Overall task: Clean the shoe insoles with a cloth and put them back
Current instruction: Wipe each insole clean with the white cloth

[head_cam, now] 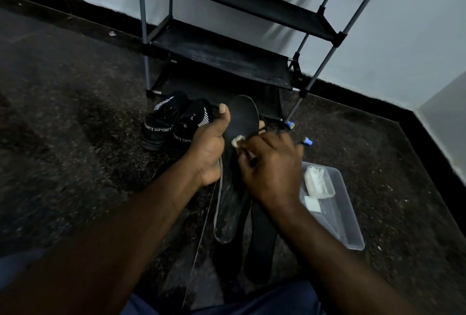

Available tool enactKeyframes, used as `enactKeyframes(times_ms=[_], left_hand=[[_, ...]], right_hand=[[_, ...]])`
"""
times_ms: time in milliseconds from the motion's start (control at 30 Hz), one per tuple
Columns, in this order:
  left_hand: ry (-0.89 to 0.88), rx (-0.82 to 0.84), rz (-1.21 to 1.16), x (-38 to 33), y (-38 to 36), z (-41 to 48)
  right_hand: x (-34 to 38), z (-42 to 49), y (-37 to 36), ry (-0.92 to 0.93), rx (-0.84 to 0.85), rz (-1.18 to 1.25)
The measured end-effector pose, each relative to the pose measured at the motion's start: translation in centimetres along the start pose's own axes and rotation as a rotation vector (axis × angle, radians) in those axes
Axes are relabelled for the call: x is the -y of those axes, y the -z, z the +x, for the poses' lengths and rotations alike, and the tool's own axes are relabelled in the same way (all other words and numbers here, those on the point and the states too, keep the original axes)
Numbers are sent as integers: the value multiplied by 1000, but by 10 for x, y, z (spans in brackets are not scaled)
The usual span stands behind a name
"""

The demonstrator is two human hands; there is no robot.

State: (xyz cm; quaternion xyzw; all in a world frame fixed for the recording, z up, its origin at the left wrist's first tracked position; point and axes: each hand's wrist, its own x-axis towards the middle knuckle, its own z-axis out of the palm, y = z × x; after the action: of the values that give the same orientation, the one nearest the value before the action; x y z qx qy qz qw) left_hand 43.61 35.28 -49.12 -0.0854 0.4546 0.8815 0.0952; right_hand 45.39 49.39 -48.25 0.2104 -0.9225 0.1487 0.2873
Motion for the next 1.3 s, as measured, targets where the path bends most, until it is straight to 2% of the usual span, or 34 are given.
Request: enactKeyframes(times_ms=[100, 200, 367, 533, 700, 900, 1000, 1133, 1300], left_hand=[[-21, -103, -18, 1, -2, 3], [-39, -112, -55, 0, -7, 3], [-29, -47, -33, 0, 1, 3], [-52, -20, -26, 4, 4, 4], [-49, -44, -5, 1, 3, 6], [-15, -74, -52, 13, -8, 7], [-35, -90, -31, 15, -12, 3], [-22, -150, -78, 12, -7, 3], [1, -147, -186, 5, -10, 4]], right_hand=[[-19, 21, 2, -95, -22, -74], [-24, 36, 2, -136, -3, -34], [4, 9, -5, -105, 74, 168], [26, -4, -10, -207, 103, 401], [11, 8, -1, -180, 110, 178], [-5, 50, -4, -306, 17, 233], [7, 46, -10, -252, 74, 355], [6, 26, -12, -185, 122, 347], [0, 5, -1, -11, 138, 114]])
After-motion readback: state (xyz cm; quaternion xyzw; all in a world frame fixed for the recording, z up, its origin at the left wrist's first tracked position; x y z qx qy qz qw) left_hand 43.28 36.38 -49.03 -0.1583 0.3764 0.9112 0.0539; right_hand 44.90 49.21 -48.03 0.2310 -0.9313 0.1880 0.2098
